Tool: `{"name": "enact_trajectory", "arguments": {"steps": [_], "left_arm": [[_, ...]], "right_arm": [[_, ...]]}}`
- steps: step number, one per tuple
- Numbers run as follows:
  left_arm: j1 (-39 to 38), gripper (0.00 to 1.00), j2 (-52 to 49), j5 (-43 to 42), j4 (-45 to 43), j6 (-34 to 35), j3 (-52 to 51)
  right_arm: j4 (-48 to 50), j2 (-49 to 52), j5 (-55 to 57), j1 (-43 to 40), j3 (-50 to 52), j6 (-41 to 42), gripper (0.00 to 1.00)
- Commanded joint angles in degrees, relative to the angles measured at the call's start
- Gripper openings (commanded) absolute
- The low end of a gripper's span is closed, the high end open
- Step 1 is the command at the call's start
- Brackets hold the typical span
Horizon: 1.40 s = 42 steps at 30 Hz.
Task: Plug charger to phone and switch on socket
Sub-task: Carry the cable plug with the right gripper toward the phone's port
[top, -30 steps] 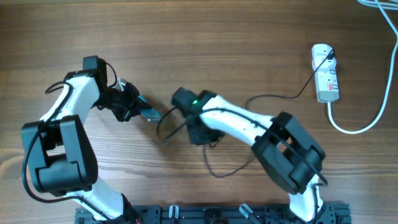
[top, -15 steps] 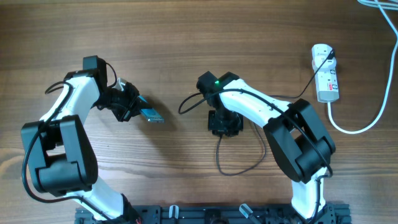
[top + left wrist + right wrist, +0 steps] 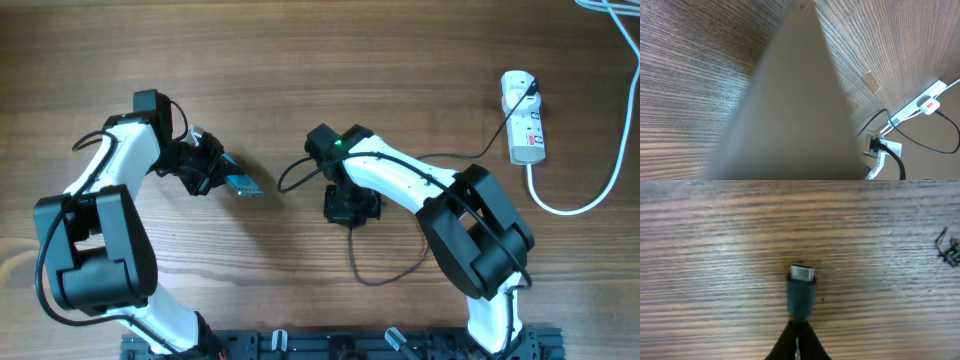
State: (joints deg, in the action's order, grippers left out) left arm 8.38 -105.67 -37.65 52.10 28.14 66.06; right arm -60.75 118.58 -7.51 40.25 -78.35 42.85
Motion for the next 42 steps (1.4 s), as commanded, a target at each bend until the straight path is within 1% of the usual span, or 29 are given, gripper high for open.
{"name": "enact_trajectory", "arguments": {"steps": [1,2,4,6,8,9,10,11,12,13,14,15,17,20,23,27,29,30,34,36,38,39,40,42], "left_arm": [[0.15,0.04,-0.04,-1.97,0.13,-1.46,1.07],[0.15,0.04,-0.04,-1.97,0.11,-2.51,1.07],[0.15,0.04,-0.04,-1.99,0.26,-3.37,1.07],[0.15,0.04,-0.04,-3.72,0.33,-4.46,1.07],[0.15,0.04,0.39,-16.87,-0.09,-13.90,1.07],[0.15,0.04,1.05,-22.95,-0.81,-18.14,1.07],[0.15,0.04,1.92,-27.50,-1.31,-21.27,1.07],[0.15,0.04,2.73,-29.79,-1.51,-23.17,1.07],[0.15,0.04,3.78,-33.31,-1.46,-26.69,1.07],[0.15,0.04,4.50,-37.18,-1.38,-30.60,1.07],[0.11,0.04,5.20,-42.38,-1.27,-34.60,1.07],[0.11,0.04,5.57,-46.05,-1.60,-36.35,1.07],[0.11,0.04,5.60,-49.86,-2.60,-36.35,1.07],[0.11,0.04,5.60,-49.99,-2.54,-36.33,1.07],[0.11,0.04,5.60,-49.99,-2.56,-36.33,1.07],[0.11,0.04,5.60,-49.68,-2.58,-36.35,1.07],[0.11,0.04,5.60,-47.19,-2.60,-36.35,1.07],[0.11,0.04,5.60,-45.11,-2.54,-36.33,1.07],[0.11,0.04,5.60,-42.03,-2.60,-36.35,1.07],[0.09,0.04,5.60,-39.80,-2.58,-36.33,1.07],[0.09,0.04,5.60,-39.58,-2.56,-36.04,1.07],[0.09,0.04,5.60,-38.66,-2.78,-34.42,1.07],[-0.02,0.04,5.60,-34.42,-3.37,-30.34,1.07],[-1.07,0.04,5.60,-33.81,-3.54,-29.73,1.07]], "right_arm": [[2.91,2.40,1.64,0.20,2.10,0.13,0.04],[3.34,2.40,1.64,0.20,2.10,-2.64,0.04],[4.37,2.38,1.62,0.17,2.08,-12.24,0.04],[2.97,1.92,1.09,-0.92,0.96,-14.01,0.04],[4.35,-1.60,-4.15,-2.12,0.66,-22.71,0.04],[4.94,-5.57,-7.67,-2.73,0.66,-28.50,0.04],[5.25,-10.03,-11.47,-3.23,0.66,-33.59,0.04],[5.66,-14.84,-16.50,-3.61,0.66,-38.40,0.04],[6.34,-20.59,-24.00,-3.80,0.66,-43.98,0.04],[6.97,-23.78,-28.87,-3.80,0.66,-47.17,0.04],[8.24,-27.89,-32.57,-3.80,0.68,-47.78,0.04],[9.35,-29.73,-33.40,-3.80,0.68,-46.62,0.04],[10.95,-30.69,-35.10,-3.80,0.68,-43.80,0.04],[13.44,-29.16,-36.33,-3.74,1.20,-35.89,0.04],[15.39,-27.26,-38.82,-2.19,1.20,-34.34,0.04],[17.16,-24.52,-33.18,2.64,1.20,-29.88,0.04],[17.00,-24.28,-29.46,4.87,1.20,-28.81,0.04],[16.92,-24.28,-25.66,6.10,1.20,-27.43,0.04],[16.48,-24.28,-16.61,7.98,1.20,-23.06,0.04],[16.39,-24.28,-14.51,7.98,1.20,-21.44,0.04],[15.67,-23.91,-14.53,7.98,1.20,-20.31,0.04],[14.95,-23.43,-14.53,7.98,1.20,-20.28,0.04],[13.57,-22.60,-14.58,7.98,1.20,-20.39,0.04],[12.46,-22.34,-15.72,7.96,1.20,-20.61,0.04]]}}
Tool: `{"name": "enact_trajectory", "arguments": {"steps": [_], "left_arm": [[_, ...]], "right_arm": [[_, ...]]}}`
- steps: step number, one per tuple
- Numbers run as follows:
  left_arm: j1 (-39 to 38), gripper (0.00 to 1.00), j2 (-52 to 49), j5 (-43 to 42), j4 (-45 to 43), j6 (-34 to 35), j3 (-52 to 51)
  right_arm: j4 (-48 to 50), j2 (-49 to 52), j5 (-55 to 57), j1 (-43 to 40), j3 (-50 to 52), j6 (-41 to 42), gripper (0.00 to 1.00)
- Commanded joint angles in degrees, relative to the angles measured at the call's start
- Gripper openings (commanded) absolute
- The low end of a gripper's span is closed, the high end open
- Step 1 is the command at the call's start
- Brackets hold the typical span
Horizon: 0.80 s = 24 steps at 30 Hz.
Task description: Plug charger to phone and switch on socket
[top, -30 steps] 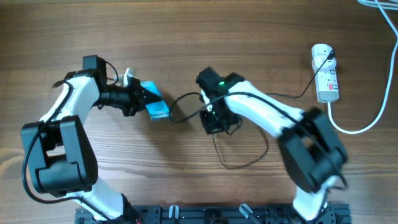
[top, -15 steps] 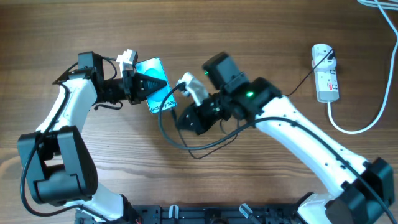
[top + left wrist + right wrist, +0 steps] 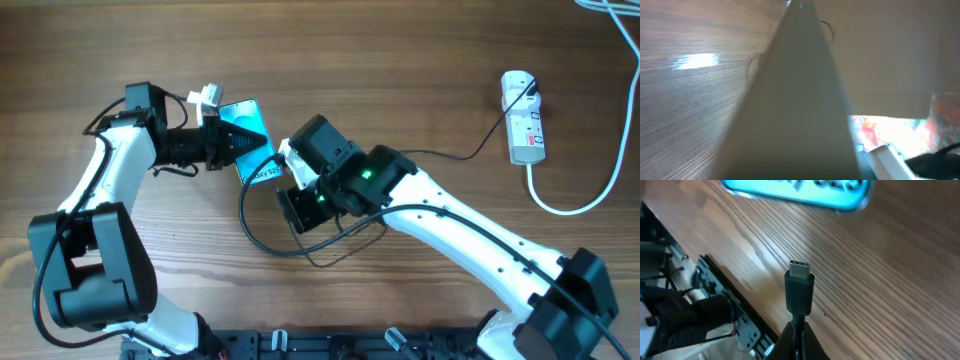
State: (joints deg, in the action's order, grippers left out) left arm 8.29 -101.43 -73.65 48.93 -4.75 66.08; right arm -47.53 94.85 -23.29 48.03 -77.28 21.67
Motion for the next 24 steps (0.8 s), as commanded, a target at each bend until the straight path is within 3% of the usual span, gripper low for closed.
{"name": "enact_trajectory", "arguments": {"steps": [1,6,9,15,24], "left_arm": [[-2.03,0.04,1.36,2.19,-1.25,4.37,1.05],[-7.50,0.04,1.36,2.84,-8.57,11.69,1.05],[-10.67,0.04,1.36,7.58,-9.03,11.65,1.05],[-10.93,0.04,1.36,7.72,-9.38,11.21,1.05],[-10.34,0.04,1.36,1.07,-10.67,11.67,1.05]], "right_arm": [[-1.51,1.40,-1.03,0.17,-0.26,-0.11,0.04],[-3.02,1.40,-1.38,0.17,-0.42,-0.46,0.04],[-2.32,1.40,-1.11,0.11,-0.39,-0.61,0.04],[-2.19,1.40,0.83,-1.64,-0.39,1.49,0.04],[-3.54,1.42,0.57,-1.77,-0.24,1.05,0.04]]}}
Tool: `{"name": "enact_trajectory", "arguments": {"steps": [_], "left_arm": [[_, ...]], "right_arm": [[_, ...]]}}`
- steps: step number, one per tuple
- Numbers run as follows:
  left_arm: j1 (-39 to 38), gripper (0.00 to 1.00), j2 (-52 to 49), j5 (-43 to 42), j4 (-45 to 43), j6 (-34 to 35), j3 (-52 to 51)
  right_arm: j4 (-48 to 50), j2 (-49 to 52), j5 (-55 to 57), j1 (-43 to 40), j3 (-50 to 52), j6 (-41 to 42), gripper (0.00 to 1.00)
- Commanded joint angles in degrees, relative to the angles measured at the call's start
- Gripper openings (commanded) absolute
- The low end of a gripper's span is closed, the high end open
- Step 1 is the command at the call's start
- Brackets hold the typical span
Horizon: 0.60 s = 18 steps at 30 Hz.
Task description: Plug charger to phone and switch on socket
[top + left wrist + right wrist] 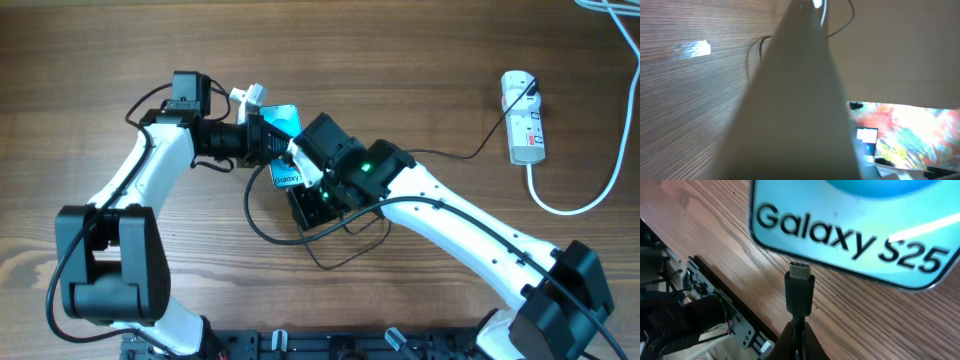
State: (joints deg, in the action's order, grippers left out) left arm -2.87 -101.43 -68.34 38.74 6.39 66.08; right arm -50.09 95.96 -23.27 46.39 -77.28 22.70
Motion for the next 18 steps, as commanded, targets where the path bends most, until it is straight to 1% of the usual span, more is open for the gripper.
{"name": "enact_trajectory", "arguments": {"steps": [1,8,18], "left_arm": [[0.92,0.04,1.36,-4.24,-0.42,0.52,1.05],[0.90,0.04,1.36,-4.22,-0.44,0.04,1.05],[0.85,0.04,1.36,-4.24,-0.42,0.04,1.05]], "right_arm": [[-1.40,0.31,0.63,-0.13,-0.24,-0.02,0.04],[0.24,0.31,1.75,-0.15,-0.24,0.63,0.04],[0.15,0.31,4.92,-0.15,-0.24,2.54,0.04]]}}
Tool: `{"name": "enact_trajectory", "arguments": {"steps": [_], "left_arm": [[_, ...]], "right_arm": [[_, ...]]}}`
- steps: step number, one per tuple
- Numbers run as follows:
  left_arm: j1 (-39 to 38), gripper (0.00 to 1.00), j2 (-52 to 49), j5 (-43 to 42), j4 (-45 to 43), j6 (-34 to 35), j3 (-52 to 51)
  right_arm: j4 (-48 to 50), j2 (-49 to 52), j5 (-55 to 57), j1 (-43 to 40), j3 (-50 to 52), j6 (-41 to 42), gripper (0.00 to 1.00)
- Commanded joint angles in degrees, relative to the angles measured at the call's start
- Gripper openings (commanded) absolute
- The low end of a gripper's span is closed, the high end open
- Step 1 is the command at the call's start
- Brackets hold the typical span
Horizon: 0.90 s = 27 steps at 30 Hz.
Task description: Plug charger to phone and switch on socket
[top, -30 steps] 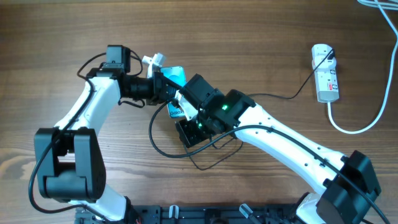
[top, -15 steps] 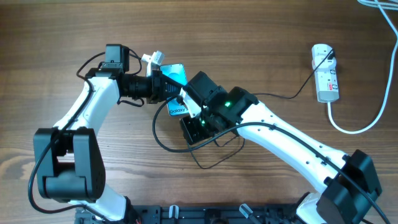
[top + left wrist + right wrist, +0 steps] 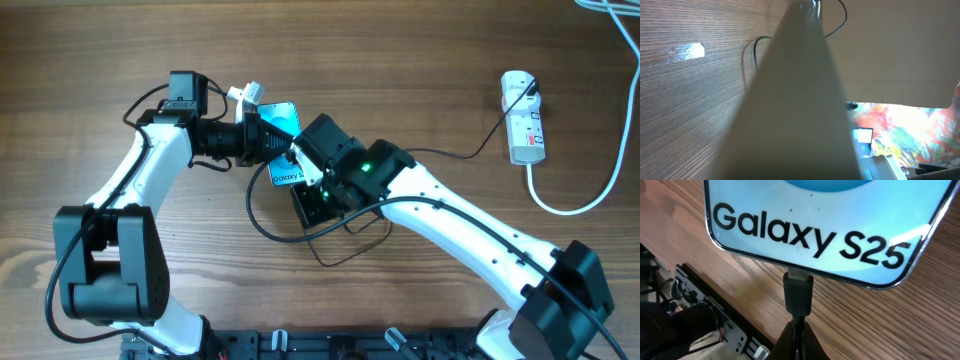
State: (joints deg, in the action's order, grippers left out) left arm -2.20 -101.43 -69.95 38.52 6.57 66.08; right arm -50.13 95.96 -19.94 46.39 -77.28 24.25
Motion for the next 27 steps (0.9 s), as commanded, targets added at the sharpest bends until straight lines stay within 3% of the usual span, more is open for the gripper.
{"name": "enact_trajectory", "arguments": {"steps": [1,15,20,27], "left_arm": [[0.17,0.04,1.36,-2.62,-0.20,-0.11,1.05],[0.17,0.04,1.36,-2.58,-0.17,-0.37,1.05],[0.15,0.04,1.36,-2.43,3.19,-4.90,1.05],[-0.31,0.04,1.36,-2.40,3.69,-4.90,1.05]], "right_arm": [[0.20,0.31,2.14,-0.15,-0.24,1.44,0.04],[4.35,-0.13,3.65,-0.31,-0.68,1.38,0.04],[4.52,-1.68,3.67,-2.05,-0.85,1.25,0.04],[5.55,-3.63,3.52,-2.99,-2.03,0.74,0.04]]}}
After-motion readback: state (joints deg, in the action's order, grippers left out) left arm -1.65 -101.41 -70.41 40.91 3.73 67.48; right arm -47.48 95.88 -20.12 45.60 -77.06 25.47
